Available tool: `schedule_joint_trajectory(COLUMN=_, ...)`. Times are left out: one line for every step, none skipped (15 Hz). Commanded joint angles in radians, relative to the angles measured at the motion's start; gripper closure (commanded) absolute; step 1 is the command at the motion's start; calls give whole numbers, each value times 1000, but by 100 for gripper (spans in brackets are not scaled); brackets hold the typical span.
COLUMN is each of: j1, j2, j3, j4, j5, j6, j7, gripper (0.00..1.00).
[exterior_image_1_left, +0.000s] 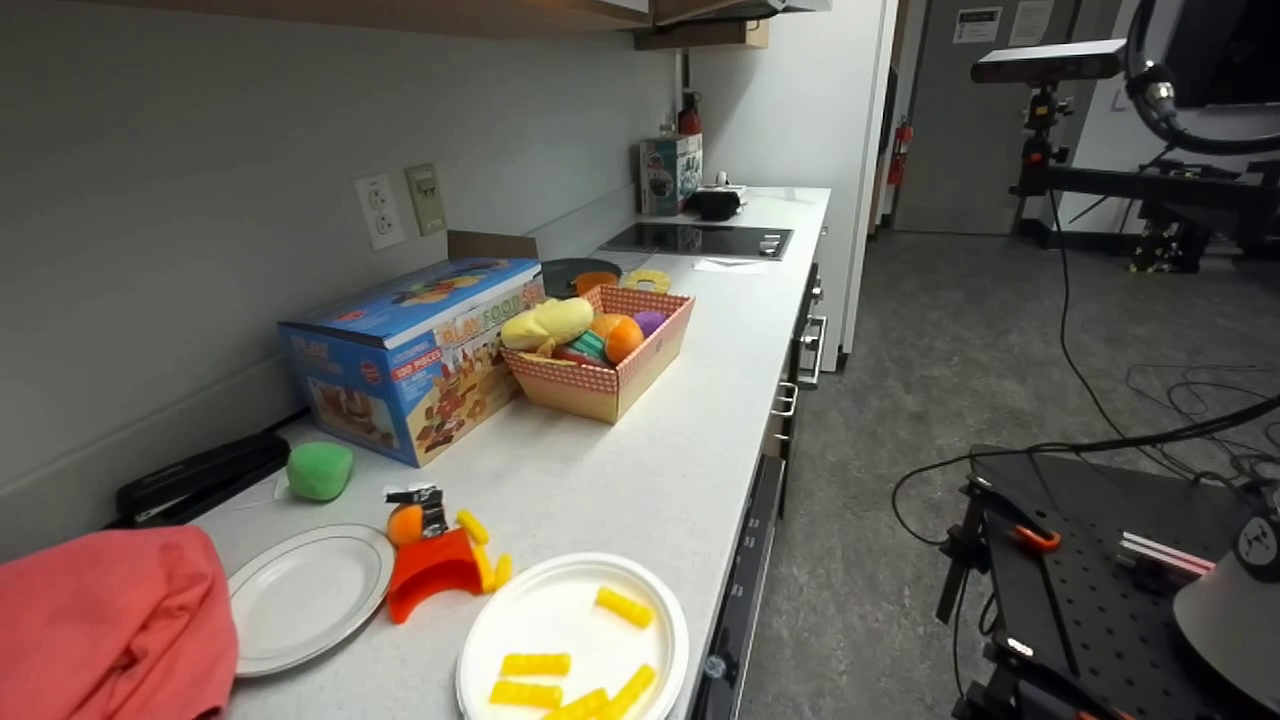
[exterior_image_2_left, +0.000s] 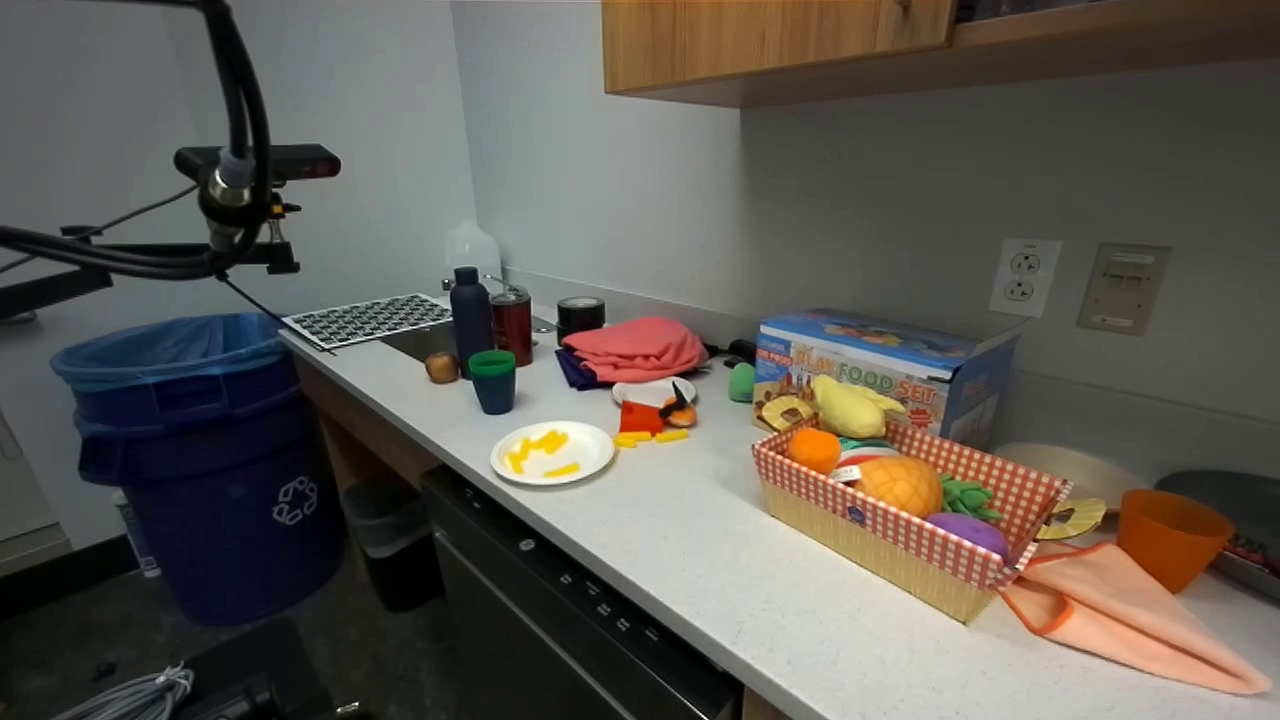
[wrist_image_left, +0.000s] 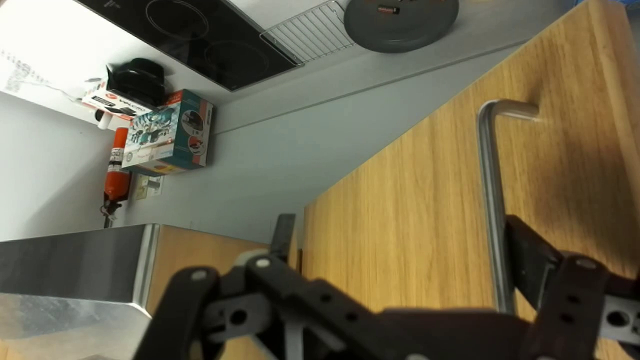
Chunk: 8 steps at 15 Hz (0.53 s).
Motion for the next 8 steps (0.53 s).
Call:
schedule_joint_trajectory(j1=-7, j2=1, j3=7, j4=11, j5=9, j6=-51, j7=-23, gripper=0)
schedule_joint_trajectory(j1=-6, j2=-3, j3=11, j4=23, j5=10, j6=-114, j7=-29, gripper=0)
schedule_joint_trajectory(j1=0, j2=-7, j3=9, j4=32, j5=16, j6=-155, j7=-39, gripper=0)
schedule_joint_trajectory(j1=-6, j2=48, j3=48, j4=-80, j5=-11, j6=-20, j7=21, gripper=0)
schedule_joint_trajectory(j1=-7, j2=56, j3=52, j4=-73, j5=-18, j6=-39, j7=20, gripper=0)
schedule_joint_trajectory(j1=-3, j2=69, j3=62, j4=-93, j5=-25, j6=-59, j7=23, gripper=0)
schedule_joint_trajectory(j1=0, j2=89, j3=78, j4=-120, j5=-35, j6=-67, j7=29, gripper=0)
schedule_joint_trajectory(j1=6, j2=111, j3=98, j4=-141, j5=-41, j6=-79, j7=37, gripper=0)
